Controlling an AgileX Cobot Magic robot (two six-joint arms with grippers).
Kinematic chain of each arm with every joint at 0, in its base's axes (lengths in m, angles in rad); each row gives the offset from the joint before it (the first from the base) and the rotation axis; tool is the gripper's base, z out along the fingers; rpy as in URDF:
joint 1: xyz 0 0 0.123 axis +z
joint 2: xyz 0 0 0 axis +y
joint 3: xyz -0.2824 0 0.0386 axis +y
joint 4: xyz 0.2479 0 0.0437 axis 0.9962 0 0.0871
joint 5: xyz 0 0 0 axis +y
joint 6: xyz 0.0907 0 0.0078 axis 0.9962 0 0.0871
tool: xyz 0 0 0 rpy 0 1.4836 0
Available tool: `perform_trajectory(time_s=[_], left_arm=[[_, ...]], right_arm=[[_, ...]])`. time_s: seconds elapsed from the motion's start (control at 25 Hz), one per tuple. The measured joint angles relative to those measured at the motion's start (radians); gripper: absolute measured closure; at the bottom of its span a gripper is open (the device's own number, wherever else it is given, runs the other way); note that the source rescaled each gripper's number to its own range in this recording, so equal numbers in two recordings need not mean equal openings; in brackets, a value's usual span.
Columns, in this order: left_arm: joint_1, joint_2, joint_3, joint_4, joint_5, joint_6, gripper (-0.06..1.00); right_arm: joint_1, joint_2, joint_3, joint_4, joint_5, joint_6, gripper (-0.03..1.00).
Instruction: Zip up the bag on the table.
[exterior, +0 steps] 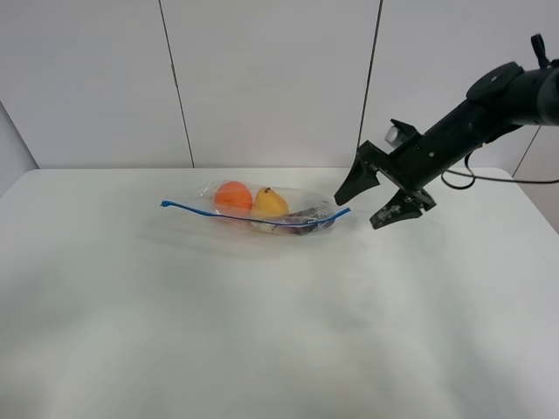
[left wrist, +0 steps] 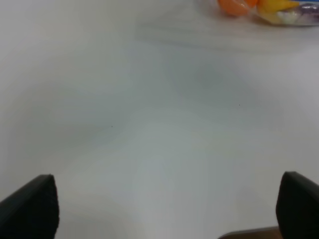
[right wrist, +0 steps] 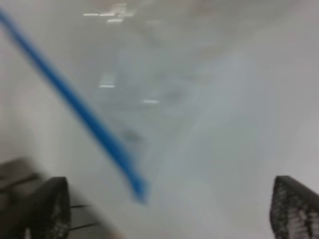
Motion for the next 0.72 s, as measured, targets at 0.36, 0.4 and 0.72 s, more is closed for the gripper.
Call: perform_trajectory(time_s=[0.36,0.4,0.72], left_arm=[[0.000,0.000,0.000,0.000,0.000,-0.001,-0.06],[0.000,0.000,0.000,0.000,0.000,-0.001,-0.06],[0.000,0.000,0.000,0.000,0.000,-0.001,-0.06]], right_arm=[[-0.007,-0.016,-0.191,-0.691,-0.005,0.294,0.05],[-0.013,-0.016,-0.193,-0.708,-0.002,0.298,0.05],[-0.112,-0.030,-0.178,-0.660,0.001,0.297,0.05]])
